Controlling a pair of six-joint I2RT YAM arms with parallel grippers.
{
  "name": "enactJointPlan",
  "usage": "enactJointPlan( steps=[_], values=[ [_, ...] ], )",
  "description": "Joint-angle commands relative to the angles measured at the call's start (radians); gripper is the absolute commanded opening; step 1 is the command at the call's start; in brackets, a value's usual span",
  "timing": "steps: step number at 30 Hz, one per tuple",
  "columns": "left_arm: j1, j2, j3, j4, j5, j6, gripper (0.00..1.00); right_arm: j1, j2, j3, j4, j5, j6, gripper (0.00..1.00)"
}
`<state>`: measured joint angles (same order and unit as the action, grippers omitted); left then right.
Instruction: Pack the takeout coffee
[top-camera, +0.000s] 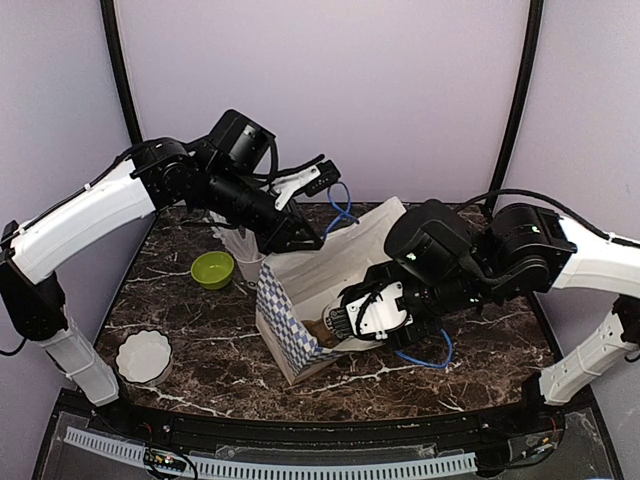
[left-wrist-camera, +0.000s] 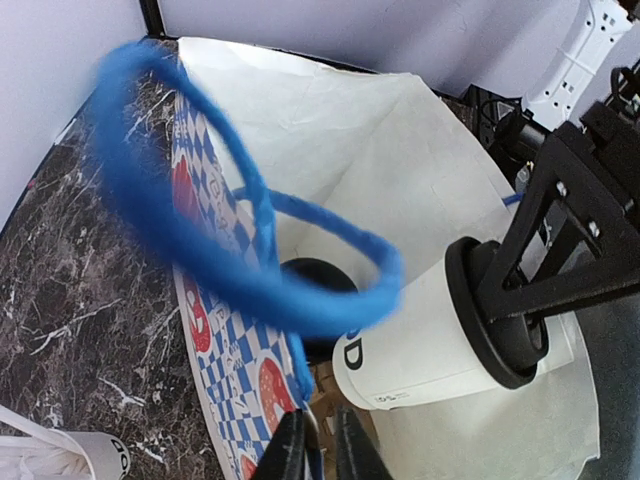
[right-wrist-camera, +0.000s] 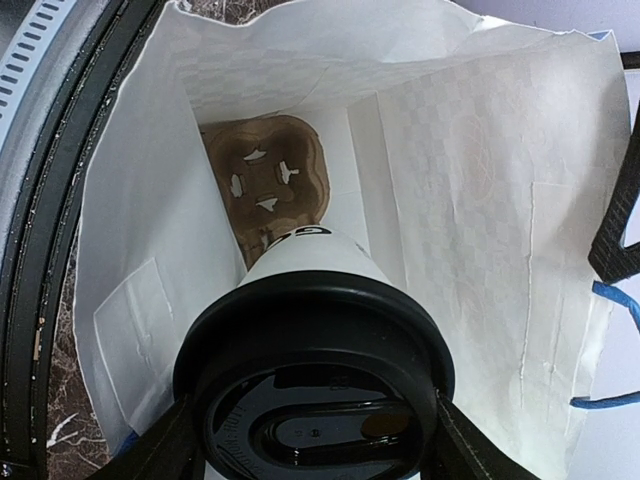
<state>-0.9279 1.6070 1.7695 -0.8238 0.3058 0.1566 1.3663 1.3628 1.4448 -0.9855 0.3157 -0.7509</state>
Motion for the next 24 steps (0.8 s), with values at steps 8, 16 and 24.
enactJointPlan(
  steps=[8, 16, 24],
  values=[
    [-0.008, 0.045, 0.089, 0.05, -0.008, 0.145, 0.0, 0.01, 0.006, 0.026, 0.049, 0.022, 0.013, 0.48],
    [-0.022, 0.02, 0.05, 0.167, 0.075, 0.217, 0.0, 0.01, 0.026, 0.044, 0.045, 0.012, 0.021, 0.48],
    [-0.028, -0.001, -0.007, 0.213, 0.085, 0.237, 0.0, 0.01, 0.031, 0.026, 0.041, 0.006, 0.02, 0.48]
  ],
)
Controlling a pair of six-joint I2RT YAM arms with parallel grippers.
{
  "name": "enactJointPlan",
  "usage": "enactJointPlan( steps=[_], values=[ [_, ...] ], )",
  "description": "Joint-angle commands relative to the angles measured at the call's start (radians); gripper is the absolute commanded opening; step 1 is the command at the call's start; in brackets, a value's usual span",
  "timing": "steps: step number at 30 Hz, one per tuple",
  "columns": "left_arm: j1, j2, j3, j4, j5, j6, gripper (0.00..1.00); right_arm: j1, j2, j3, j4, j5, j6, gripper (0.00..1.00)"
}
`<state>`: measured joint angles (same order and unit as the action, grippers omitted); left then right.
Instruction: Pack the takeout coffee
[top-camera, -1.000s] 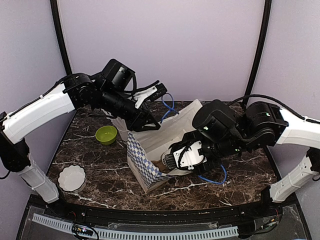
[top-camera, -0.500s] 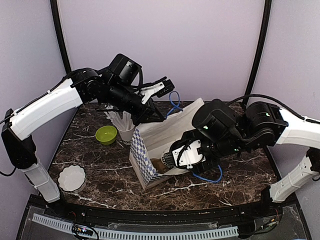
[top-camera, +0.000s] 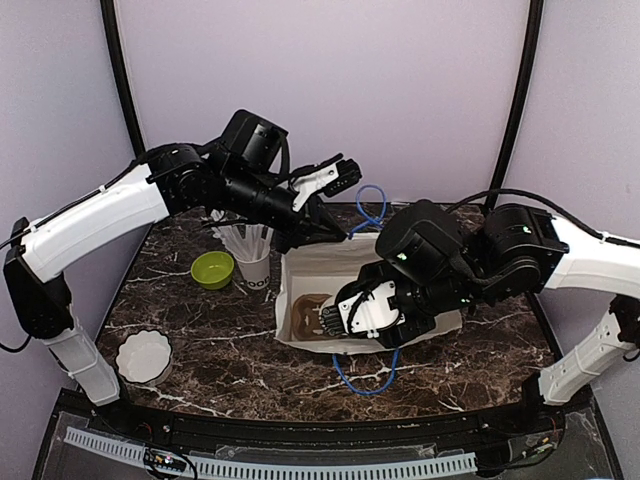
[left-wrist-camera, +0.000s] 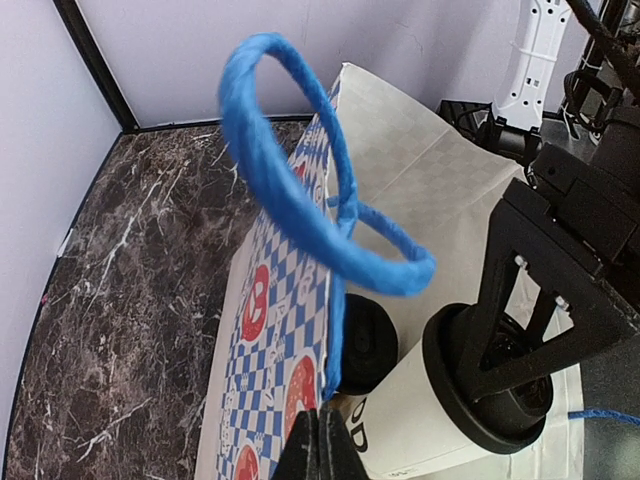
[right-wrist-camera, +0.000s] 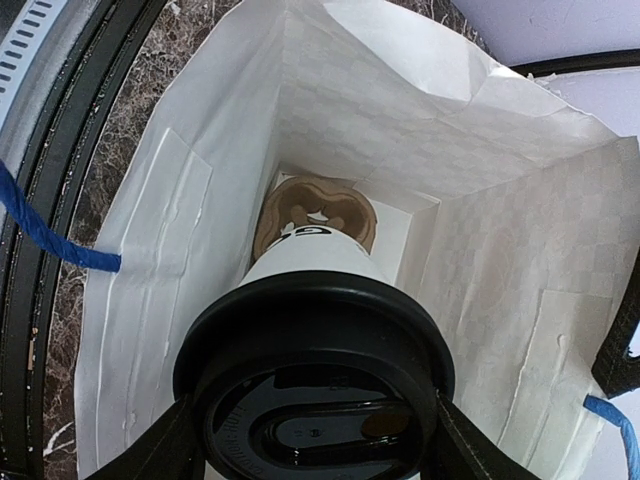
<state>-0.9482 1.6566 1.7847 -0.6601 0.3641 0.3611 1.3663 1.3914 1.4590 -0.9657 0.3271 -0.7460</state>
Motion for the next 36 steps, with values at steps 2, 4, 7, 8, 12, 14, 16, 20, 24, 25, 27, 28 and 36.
enactJointPlan(
  steps=[2, 4, 7, 8, 12, 14, 16, 20, 24, 25, 27, 28, 36],
  values=[
    [-0.008, -0.053, -0.029, 0.048, 0.029, 0.031, 0.0, 0.01, 0.005, 0.009, 0.017, -0.011, 0.017, 0.48],
    [-0.01, -0.061, -0.038, 0.046, 0.036, 0.03, 0.05, 0.01, 0.007, 0.011, 0.005, -0.028, 0.019, 0.48],
    [-0.011, -0.089, -0.049, 0.051, 0.033, 0.023, 0.29, 0.011, 0.01, 0.022, -0.026, -0.064, 0.026, 0.48],
    [-0.011, -0.098, -0.058, 0.06, 0.034, 0.021, 0.33, 0.011, 0.013, 0.026, -0.035, -0.069, 0.028, 0.48],
    [-0.011, -0.174, -0.106, 0.14, 0.043, 0.019, 0.52, 0.021, 0.025, 0.031, -0.063, -0.077, 0.024, 0.48],
    [-0.011, -0.225, -0.14, 0.209, 0.047, 0.018, 0.59, 0.032, 0.036, 0.04, -0.075, -0.069, 0.018, 0.48],
    [-0.011, -0.289, -0.193, 0.298, 0.038, 0.018, 0.66, 0.042, 0.05, 0.058, -0.092, -0.063, 0.013, 0.48],
    [-0.007, -0.44, -0.36, 0.528, -0.075, 0.017, 0.77, 0.049, 0.091, 0.109, -0.138, -0.056, 0.007, 0.48],
    [0.028, -0.479, -0.505, 0.68, -0.243, 0.004, 0.79, 0.055, 0.15, 0.149, -0.096, 0.028, 0.032, 0.47],
    [0.033, -0.479, -0.537, 0.704, -0.281, 0.001, 0.8, 0.058, 0.162, 0.151, -0.071, 0.066, 0.035, 0.46],
    [0.039, -0.488, -0.589, 0.752, -0.329, 0.002, 0.8, 0.059, 0.186, 0.162, -0.042, 0.115, 0.033, 0.45],
    [0.041, -0.497, -0.606, 0.767, -0.34, 0.002, 0.8, 0.06, 0.196, 0.17, -0.032, 0.129, 0.031, 0.45],
    [0.071, -0.535, -0.725, 0.875, -0.47, -0.049, 0.82, 0.081, 0.202, 0.144, 0.004, 0.162, 0.03, 0.45]
  ],
)
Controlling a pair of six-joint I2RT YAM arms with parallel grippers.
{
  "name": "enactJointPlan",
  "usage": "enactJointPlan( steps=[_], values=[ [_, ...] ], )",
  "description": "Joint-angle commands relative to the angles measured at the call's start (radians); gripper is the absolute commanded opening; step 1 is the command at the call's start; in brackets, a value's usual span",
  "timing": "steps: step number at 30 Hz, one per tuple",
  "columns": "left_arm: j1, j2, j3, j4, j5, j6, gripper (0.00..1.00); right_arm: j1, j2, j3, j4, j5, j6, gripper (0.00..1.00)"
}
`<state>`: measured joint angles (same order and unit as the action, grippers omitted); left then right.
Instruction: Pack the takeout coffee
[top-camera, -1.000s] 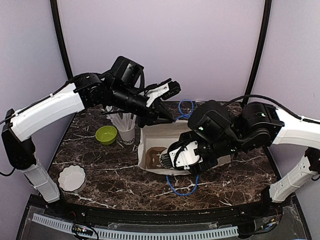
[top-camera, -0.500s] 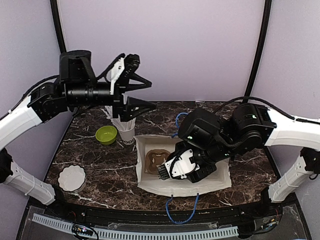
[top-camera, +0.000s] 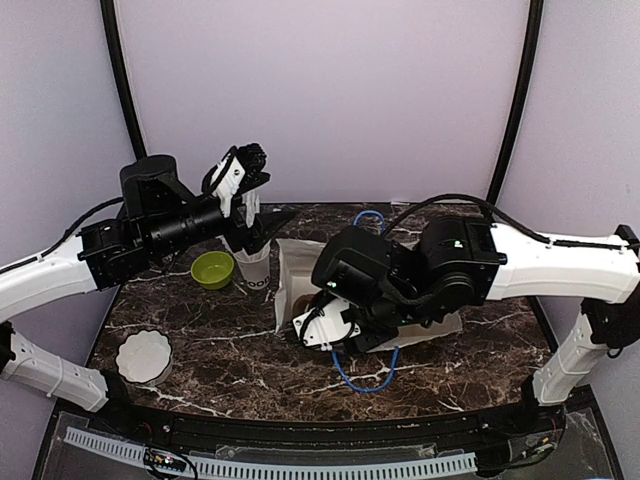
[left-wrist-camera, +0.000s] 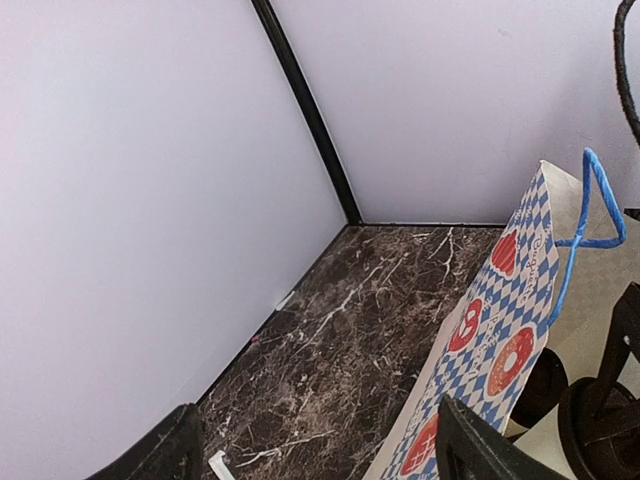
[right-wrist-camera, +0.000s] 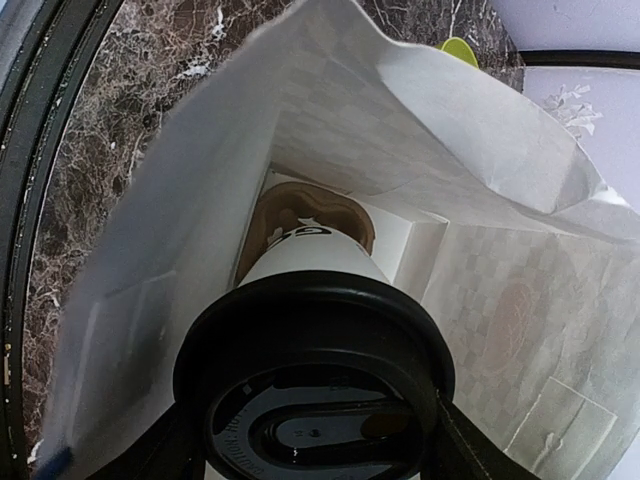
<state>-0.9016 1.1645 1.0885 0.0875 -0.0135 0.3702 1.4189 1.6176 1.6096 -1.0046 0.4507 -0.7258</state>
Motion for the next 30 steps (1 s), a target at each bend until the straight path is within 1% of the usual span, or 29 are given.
enactJointPlan(
  steps=[1, 2, 5, 8, 14, 19, 21, 26, 30],
  values=[
    [0.048, -0.049, -0.047, 0.137, -0.095, -0.078, 0.81, 0.035, -0.033, -0.023, 0.041, 0.036, 0.007, 0.45],
    [0.06, -0.065, -0.057, 0.156, -0.086, -0.115, 0.81, 0.041, -0.038, -0.03, 0.031, 0.032, 0.008, 0.45],
    [0.103, -0.104, -0.104, 0.2, -0.082, -0.158, 0.81, 0.047, -0.037, -0.028, -0.004, 0.011, 0.004, 0.45],
    [0.107, -0.127, -0.13, 0.229, -0.101, -0.168, 0.81, 0.06, -0.036, -0.031, -0.006, 0.001, -0.019, 0.45],
    [0.107, -0.191, -0.181, 0.268, -0.147, -0.161, 0.82, 0.13, -0.004, -0.005, -0.032, 0.0, -0.019, 0.46],
    [0.107, -0.214, -0.184, 0.268, -0.133, -0.172, 0.82, 0.161, 0.008, -0.03, -0.007, 0.021, -0.032, 0.46],
    [0.107, -0.215, -0.188, 0.27, -0.132, -0.176, 0.82, 0.163, 0.009, -0.048, 0.013, 0.047, -0.033, 0.46],
    [0.107, -0.215, -0.194, 0.273, -0.118, -0.182, 0.82, 0.163, 0.02, -0.121, 0.108, 0.185, -0.05, 0.46],
    [0.107, -0.216, -0.196, 0.273, -0.11, -0.183, 0.82, 0.16, 0.025, -0.132, 0.166, 0.234, -0.063, 0.47]
  ],
)
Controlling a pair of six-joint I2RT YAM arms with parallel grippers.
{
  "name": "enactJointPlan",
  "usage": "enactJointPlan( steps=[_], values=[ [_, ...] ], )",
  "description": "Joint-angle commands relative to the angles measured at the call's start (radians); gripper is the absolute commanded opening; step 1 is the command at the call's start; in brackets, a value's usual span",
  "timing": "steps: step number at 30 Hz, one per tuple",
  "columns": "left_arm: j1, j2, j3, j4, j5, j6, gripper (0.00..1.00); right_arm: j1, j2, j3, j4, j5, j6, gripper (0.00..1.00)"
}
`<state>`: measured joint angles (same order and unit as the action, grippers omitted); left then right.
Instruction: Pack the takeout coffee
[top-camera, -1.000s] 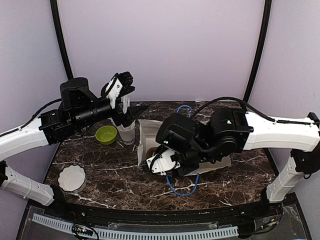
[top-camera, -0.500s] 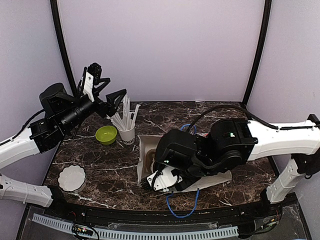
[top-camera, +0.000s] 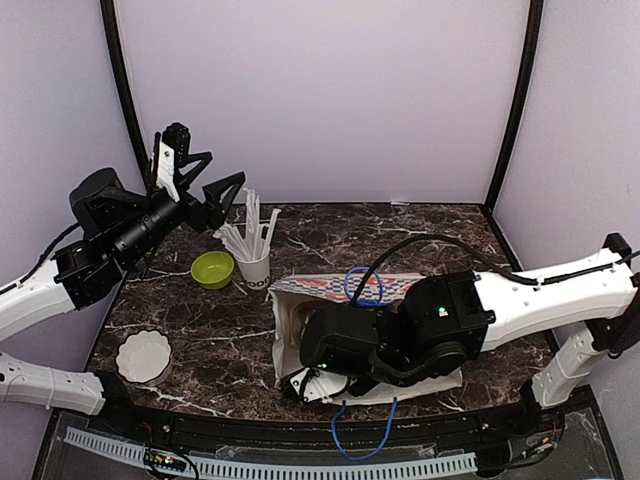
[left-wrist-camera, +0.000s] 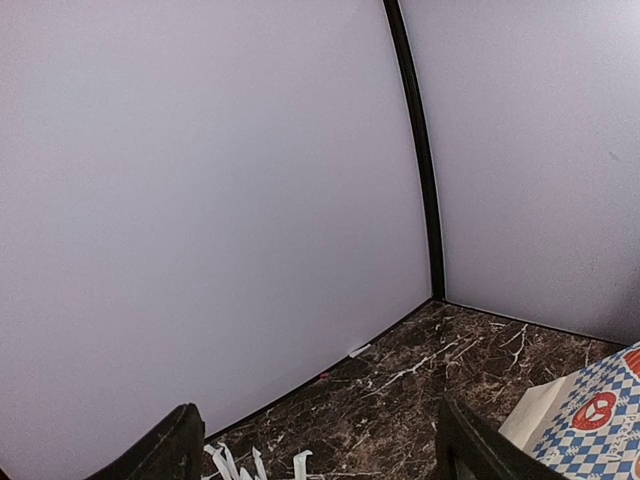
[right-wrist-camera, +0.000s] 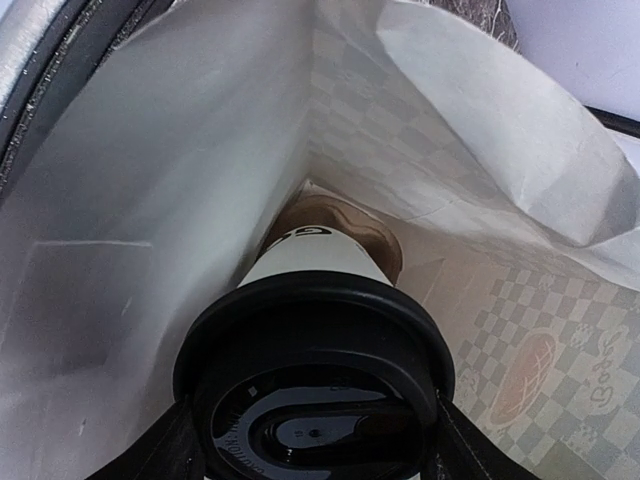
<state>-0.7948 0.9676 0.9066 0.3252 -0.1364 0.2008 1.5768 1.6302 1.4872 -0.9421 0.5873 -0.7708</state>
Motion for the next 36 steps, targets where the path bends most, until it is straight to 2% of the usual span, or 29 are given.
enactJointPlan(
  steps=[1, 36],
  values=[
    [0.0, -0.02, -0.015, 0.035, 0.012, -0.011, 0.82, 0.0, 0.016, -0.009, 0.11, 0.103, -0.02, 0.47],
    [-0.003, 0.022, -0.043, 0.061, 0.023, 0.02, 0.82, -0.124, 0.084, -0.032, 0.15, 0.086, 0.005, 0.45]
  ],
)
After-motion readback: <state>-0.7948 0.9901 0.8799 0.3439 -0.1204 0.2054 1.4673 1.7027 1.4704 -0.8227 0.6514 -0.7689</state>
